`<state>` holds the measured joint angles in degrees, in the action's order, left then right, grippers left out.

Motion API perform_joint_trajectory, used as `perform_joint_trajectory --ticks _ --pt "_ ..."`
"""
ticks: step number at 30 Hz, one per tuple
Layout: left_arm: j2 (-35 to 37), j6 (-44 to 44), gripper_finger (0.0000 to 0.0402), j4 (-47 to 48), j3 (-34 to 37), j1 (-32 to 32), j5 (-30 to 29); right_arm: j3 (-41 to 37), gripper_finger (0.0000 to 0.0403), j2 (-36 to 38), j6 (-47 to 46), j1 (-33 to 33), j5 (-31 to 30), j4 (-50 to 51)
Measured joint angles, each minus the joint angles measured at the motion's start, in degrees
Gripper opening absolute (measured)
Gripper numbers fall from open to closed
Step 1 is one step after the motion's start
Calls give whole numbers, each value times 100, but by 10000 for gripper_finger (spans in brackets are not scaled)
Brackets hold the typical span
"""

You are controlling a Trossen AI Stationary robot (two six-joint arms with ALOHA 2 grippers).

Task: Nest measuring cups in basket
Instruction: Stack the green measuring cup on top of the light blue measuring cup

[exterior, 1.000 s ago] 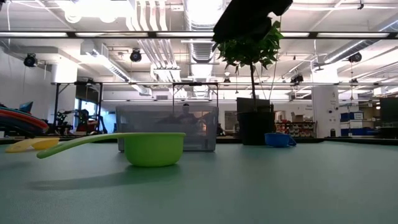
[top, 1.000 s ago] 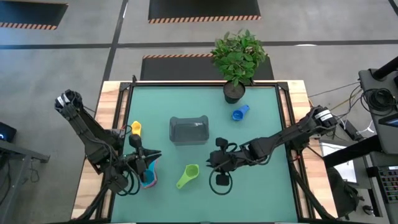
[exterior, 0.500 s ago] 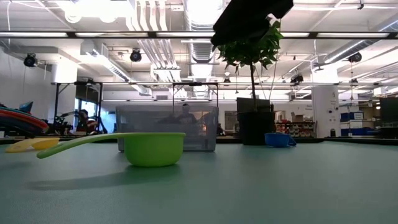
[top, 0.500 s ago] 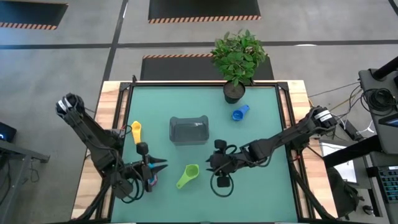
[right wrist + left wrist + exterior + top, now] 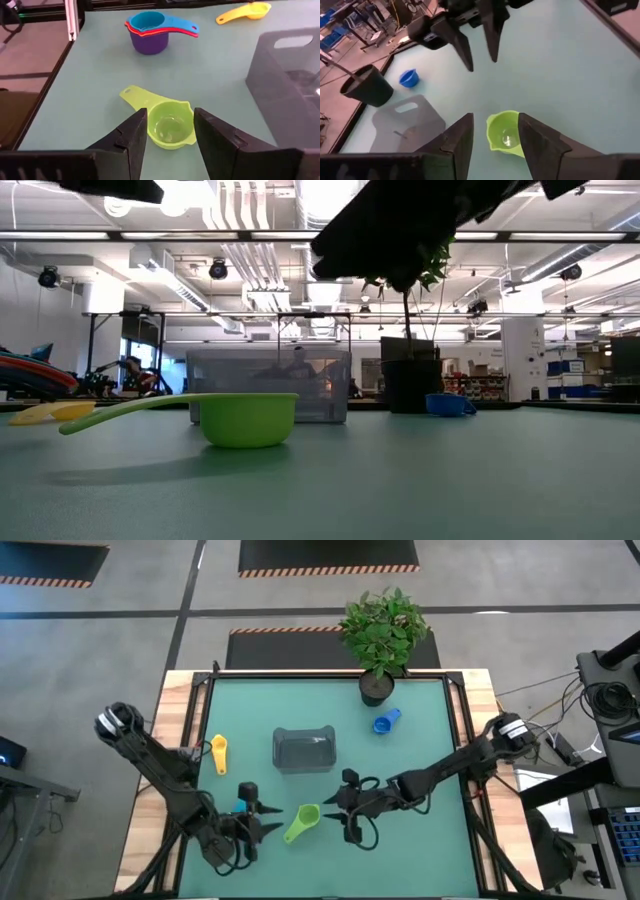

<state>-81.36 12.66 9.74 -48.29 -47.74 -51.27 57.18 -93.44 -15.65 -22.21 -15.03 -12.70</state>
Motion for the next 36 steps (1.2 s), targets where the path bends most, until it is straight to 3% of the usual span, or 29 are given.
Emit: perform_joint_trajectory --ticks 6,14,23,36 --pt "-511 -36 137 -228 -2 115 194 445 151 -557 13 95 9 41" --pt "-853 -15 137 -627 -2 444 1181 1281 151 -1185 114 373 48 1034" --pt "-913 -101 137 -593 -4 474 1177 1733 151 -1621 126 621 622 1498" --pt "-923 -319 137 -585 -2 490 1143 1932 143 -2003 221 727 661 1569"
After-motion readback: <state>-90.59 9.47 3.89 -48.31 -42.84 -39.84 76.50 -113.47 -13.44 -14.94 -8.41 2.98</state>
